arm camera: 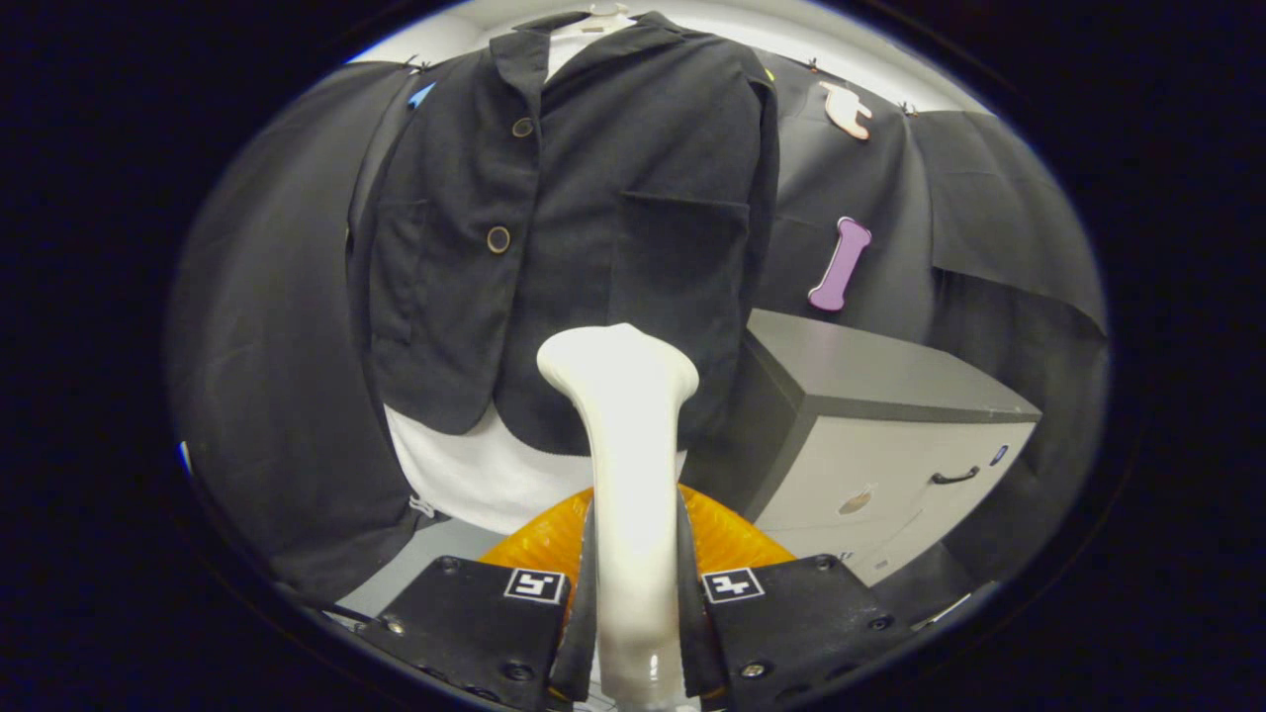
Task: Iron the clothes twice with a garment steamer, once on the left side and once on the right side.
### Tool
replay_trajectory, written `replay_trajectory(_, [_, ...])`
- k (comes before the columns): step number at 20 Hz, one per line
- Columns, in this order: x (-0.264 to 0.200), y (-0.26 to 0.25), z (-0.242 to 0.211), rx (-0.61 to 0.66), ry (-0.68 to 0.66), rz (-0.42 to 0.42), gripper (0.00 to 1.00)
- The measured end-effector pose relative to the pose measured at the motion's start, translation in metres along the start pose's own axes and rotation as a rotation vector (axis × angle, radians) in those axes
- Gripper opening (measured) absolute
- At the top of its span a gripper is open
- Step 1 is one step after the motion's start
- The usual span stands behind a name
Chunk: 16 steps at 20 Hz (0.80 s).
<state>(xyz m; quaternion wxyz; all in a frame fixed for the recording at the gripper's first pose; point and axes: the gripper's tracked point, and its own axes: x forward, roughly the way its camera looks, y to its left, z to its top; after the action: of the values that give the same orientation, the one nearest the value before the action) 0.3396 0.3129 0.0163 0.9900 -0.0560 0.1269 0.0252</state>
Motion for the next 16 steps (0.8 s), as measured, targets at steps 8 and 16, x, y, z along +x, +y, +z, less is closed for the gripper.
replay_trajectory(8, [0.004, 0.006, -0.025, -0.018, 0.046, 0.012, 0.37])
replay_trajectory(16, [-0.02, 0.007, 0.015, -0.01, 0.004, 0.015, 0.37])
